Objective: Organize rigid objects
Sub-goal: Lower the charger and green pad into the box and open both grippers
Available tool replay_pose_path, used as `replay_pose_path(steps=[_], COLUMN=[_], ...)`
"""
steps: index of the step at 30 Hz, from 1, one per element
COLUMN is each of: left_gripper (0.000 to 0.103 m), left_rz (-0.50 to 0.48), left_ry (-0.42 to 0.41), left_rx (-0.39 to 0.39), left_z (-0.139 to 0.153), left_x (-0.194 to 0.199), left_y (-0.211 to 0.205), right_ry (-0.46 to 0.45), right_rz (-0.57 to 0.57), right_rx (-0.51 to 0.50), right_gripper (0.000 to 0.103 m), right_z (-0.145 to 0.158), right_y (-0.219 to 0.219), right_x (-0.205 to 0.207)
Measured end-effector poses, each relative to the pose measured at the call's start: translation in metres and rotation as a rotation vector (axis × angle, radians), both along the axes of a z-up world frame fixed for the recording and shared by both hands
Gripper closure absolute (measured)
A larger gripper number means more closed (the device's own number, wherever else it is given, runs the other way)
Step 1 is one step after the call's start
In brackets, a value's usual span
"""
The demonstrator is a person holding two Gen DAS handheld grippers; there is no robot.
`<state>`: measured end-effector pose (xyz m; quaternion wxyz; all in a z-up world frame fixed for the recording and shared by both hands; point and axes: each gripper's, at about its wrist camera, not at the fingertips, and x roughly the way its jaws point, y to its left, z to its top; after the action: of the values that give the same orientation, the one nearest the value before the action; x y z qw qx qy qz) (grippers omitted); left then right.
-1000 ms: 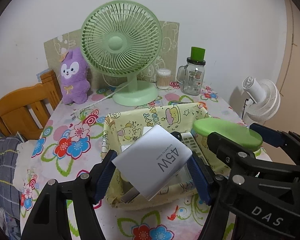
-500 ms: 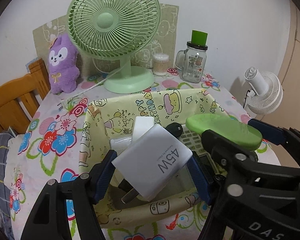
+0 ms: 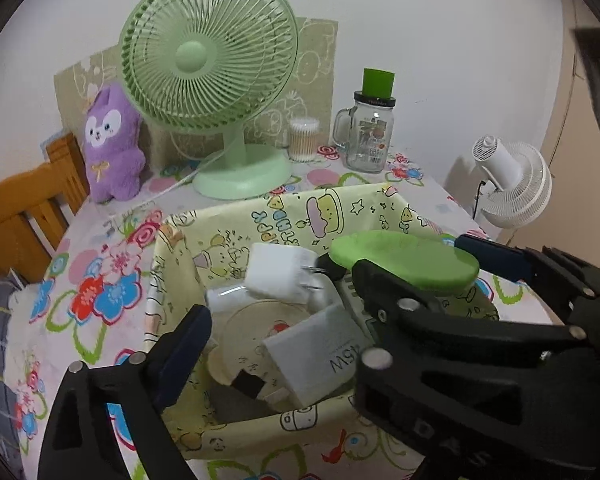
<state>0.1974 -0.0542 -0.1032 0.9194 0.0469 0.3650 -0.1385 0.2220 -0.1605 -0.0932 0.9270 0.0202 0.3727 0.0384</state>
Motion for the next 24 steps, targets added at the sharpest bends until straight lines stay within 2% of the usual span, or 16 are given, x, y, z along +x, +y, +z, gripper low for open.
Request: replay_pose_path(steps=[9, 21, 24], left_gripper=[0.006, 0.005, 0.005], left_rz=[0.040, 0.024, 0.023], left_ry=[0.001, -0.016, -0.019], left_rx=[0.057, 0.078, 0.081], left_z=[-0.002, -0.008, -0.008], left_x=[0.002, 0.001, 0.000], left_y=[0.007, 0.007, 0.006], right_ry=[-0.004, 0.060, 0.050], right_rz=[0.039, 0.060, 0.044], right_rx=[0.001, 0.013, 0.009], right_gripper=[0.023, 0.022, 0.021], right_z=[-0.002, -0.015, -0.016], right_y=[0.014, 0.019, 0.018], right_x=[0.006, 0.019, 0.018])
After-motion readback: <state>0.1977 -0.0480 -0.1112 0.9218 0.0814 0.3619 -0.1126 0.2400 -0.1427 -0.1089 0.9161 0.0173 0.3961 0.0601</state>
